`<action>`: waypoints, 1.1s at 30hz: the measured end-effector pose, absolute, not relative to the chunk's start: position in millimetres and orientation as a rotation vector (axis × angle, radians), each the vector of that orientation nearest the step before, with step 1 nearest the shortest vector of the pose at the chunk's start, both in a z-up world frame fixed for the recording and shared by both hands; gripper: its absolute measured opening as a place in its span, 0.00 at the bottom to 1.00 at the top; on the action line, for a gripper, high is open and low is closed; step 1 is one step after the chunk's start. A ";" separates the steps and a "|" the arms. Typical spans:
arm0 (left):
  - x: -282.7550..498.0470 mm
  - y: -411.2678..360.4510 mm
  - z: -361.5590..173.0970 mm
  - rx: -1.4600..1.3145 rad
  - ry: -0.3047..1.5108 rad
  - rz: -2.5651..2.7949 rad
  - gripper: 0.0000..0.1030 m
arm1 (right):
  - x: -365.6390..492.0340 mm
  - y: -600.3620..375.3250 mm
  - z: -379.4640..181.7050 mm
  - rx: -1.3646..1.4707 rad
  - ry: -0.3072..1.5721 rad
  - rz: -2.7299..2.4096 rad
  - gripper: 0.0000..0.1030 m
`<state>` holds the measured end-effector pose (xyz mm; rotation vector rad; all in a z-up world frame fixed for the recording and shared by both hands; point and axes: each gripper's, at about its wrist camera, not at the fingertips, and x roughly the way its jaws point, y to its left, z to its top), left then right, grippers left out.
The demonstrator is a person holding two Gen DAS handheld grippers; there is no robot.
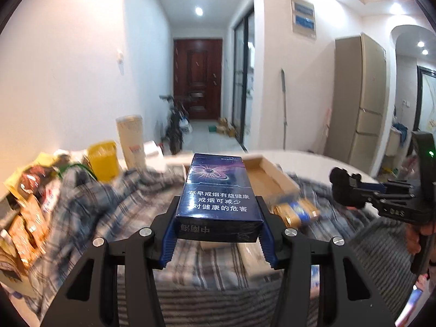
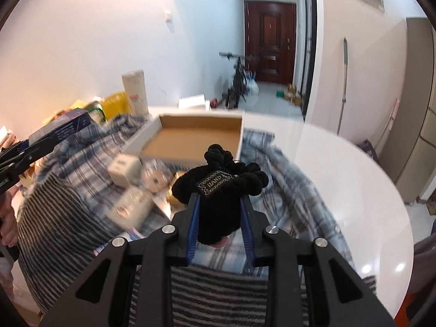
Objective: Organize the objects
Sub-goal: 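Lift the blue-purple pack with the left gripper while the right gripper grasps the black glove, then lower the blue-purple pack into the cardboard box and open the left gripper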
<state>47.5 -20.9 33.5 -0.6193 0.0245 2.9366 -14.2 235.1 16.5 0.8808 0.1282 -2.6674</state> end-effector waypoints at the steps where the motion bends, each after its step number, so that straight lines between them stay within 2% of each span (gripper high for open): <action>1: 48.2 -22.3 40.3 -0.588 0.018 2.946 0.52 | -12.9 233.7 22.7 0.851 0.127 -2.675 0.26; 12: 51.3 -22.0 101.1 -0.193 -0.045 3.045 0.52 | -13.3 213.9 91.3 0.386 0.033 -2.833 0.26; 21: 14.5 -11.6 133.6 -0.087 -0.189 3.061 0.52 | -41.7 177.5 129.4 0.144 -0.039 -2.866 0.26; 26: -13.3 -5.7 127.5 -0.111 -0.193 3.071 0.52 | -67.3 165.7 126.8 0.132 -0.068 -2.864 0.26; 33: -60.2 -13.4 72.1 -0.305 -0.188 3.114 0.52 | -105.7 168.1 82.0 0.278 -0.076 -2.904 0.26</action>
